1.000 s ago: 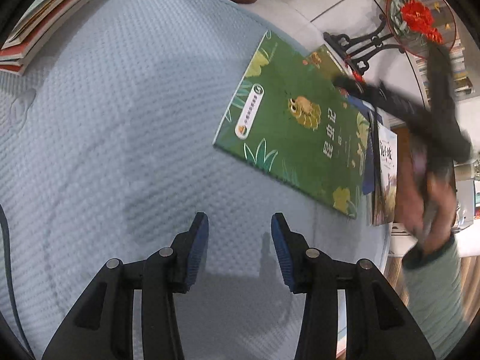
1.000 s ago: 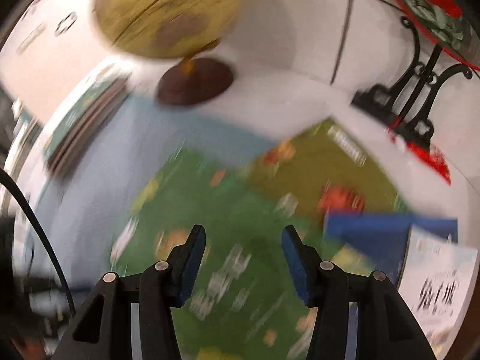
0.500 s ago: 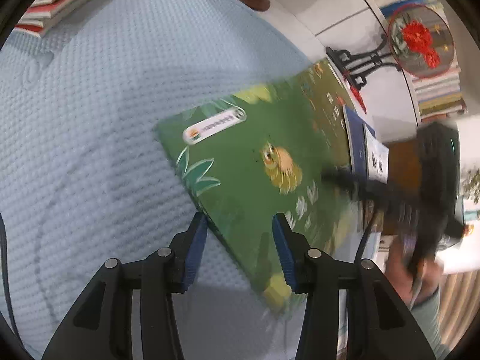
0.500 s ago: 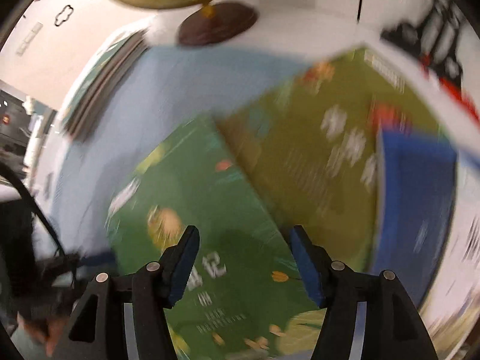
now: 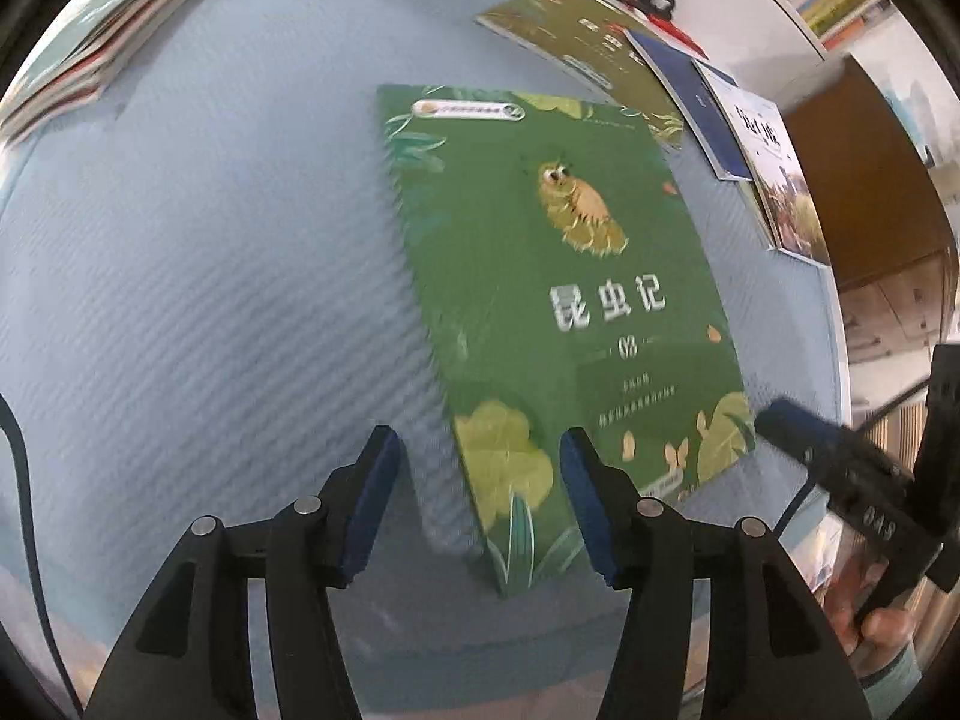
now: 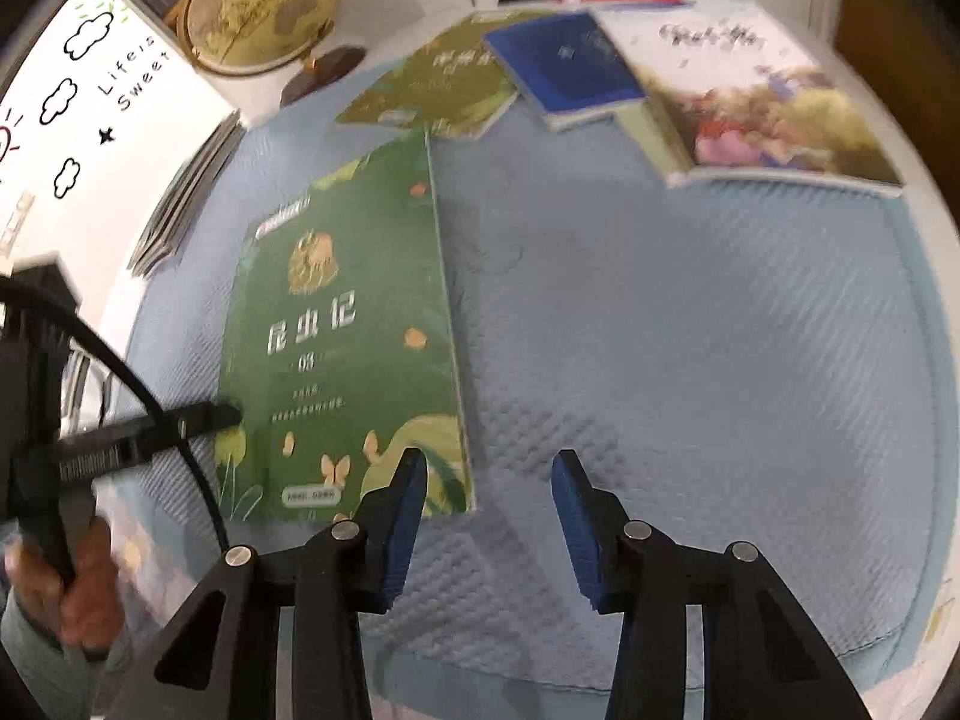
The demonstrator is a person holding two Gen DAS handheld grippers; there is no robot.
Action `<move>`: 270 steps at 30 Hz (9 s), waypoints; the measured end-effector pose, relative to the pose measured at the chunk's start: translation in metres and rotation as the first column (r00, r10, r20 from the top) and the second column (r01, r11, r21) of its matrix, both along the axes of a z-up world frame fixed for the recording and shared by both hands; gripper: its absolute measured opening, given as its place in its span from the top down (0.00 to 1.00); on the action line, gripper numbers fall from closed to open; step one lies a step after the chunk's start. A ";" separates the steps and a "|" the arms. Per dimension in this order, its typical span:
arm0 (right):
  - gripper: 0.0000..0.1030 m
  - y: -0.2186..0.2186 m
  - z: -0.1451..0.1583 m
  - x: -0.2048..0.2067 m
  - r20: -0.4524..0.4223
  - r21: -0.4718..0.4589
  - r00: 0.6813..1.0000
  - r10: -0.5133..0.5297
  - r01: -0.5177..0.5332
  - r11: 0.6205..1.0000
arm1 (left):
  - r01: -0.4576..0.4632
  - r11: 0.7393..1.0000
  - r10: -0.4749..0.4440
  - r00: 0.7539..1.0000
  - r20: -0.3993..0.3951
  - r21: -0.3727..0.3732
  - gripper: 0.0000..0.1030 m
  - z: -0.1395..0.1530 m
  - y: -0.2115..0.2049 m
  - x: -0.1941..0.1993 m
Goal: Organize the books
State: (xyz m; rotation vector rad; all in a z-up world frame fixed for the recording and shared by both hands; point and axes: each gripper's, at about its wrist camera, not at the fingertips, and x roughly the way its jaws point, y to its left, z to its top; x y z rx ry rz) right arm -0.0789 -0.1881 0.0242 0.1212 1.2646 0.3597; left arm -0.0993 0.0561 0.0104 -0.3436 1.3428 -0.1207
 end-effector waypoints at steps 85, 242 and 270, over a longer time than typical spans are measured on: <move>0.73 0.206 0.121 0.068 0.258 0.166 0.935 0.244 -0.292 0.942 | -0.135 0.896 0.285 0.905 0.316 -0.422 0.89 0.113 0.158 0.074; 0.55 -0.120 -0.001 0.099 -0.071 0.127 0.982 0.173 -0.163 0.978 | -0.309 0.922 0.334 0.940 0.076 -0.235 0.80 0.003 -0.122 0.081; 0.47 -0.169 -0.037 0.131 -0.394 0.639 0.919 0.003 0.272 0.719 | -0.394 0.479 0.369 0.901 -0.228 -0.785 0.90 -0.022 -0.130 0.092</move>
